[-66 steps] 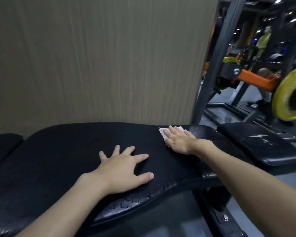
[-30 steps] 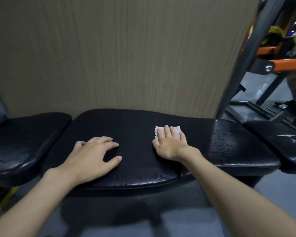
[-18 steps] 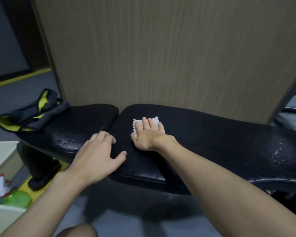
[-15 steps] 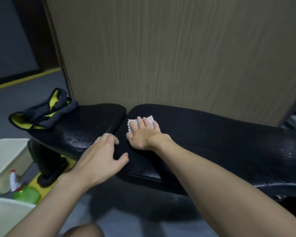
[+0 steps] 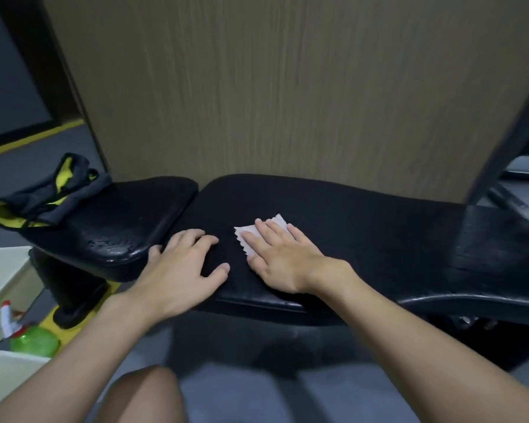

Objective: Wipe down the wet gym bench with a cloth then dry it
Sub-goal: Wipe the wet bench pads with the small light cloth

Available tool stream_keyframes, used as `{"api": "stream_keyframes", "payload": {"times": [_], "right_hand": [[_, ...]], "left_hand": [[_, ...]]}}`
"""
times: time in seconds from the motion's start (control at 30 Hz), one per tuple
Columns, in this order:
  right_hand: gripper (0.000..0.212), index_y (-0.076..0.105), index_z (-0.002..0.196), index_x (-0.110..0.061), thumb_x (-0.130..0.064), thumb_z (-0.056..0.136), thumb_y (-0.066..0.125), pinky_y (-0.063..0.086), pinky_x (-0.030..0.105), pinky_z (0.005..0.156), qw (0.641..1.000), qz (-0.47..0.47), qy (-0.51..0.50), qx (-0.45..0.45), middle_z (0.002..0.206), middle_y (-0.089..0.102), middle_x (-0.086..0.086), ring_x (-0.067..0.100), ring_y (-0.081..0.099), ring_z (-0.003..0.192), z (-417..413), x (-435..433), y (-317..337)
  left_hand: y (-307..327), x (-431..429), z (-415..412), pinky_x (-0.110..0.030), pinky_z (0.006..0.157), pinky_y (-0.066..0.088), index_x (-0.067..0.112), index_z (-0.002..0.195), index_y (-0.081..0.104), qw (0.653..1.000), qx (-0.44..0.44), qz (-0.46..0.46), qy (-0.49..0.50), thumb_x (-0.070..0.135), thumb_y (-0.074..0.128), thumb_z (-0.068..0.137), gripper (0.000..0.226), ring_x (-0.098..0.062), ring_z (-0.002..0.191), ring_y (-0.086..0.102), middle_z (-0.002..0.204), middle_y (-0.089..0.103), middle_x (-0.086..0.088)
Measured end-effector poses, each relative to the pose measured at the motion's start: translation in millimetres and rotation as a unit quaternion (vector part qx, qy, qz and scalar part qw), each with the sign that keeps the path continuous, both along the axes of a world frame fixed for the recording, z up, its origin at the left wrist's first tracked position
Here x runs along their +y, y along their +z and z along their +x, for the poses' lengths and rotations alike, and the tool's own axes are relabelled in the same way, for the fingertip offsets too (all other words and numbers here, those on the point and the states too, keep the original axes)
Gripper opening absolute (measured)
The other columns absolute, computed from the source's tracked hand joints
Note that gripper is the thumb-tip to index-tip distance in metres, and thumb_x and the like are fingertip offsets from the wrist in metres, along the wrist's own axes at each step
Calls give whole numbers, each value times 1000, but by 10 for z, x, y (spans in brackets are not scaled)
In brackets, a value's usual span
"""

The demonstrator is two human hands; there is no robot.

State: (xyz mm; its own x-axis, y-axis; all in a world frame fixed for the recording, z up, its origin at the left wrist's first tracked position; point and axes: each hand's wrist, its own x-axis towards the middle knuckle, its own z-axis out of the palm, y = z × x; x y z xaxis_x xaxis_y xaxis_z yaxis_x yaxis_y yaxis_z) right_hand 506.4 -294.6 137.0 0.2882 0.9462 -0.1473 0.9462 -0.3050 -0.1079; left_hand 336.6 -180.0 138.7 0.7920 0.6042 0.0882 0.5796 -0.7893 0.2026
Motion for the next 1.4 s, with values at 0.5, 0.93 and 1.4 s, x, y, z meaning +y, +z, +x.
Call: {"api": "stream_keyframes", "payload": {"times": [0.5,0.93,1.4], "right_hand": [[55,7,157,-35,-46,104,14,-1,41,122,966,49,-248,-62,167,-1,-4,14,-4,152,1295,-2394,-126],[58,37,146,-24,-43,97,14,19,56,114,861,150,-467,-138,156,32,10,30,22,144,1790,-3150,-392],[60,51,132,-31,-40,91,8,6,47,118,863,304,-380,-134,151,43,-4,17,25,144,385,-1648,-571]], "left_hand": [[55,-1497,1389,-54,116,18,40,146,36,979,46,6,-197,74,28,81,73,-14,145,18,154,29,9],[9,-1509,1470,-46,112,25,51,144,34,980,48,31,-192,81,12,68,85,-12,140,23,149,34,14],[-117,-681,936,-24,108,23,45,144,38,939,-30,61,-337,77,18,80,74,3,137,27,150,32,25]]}}
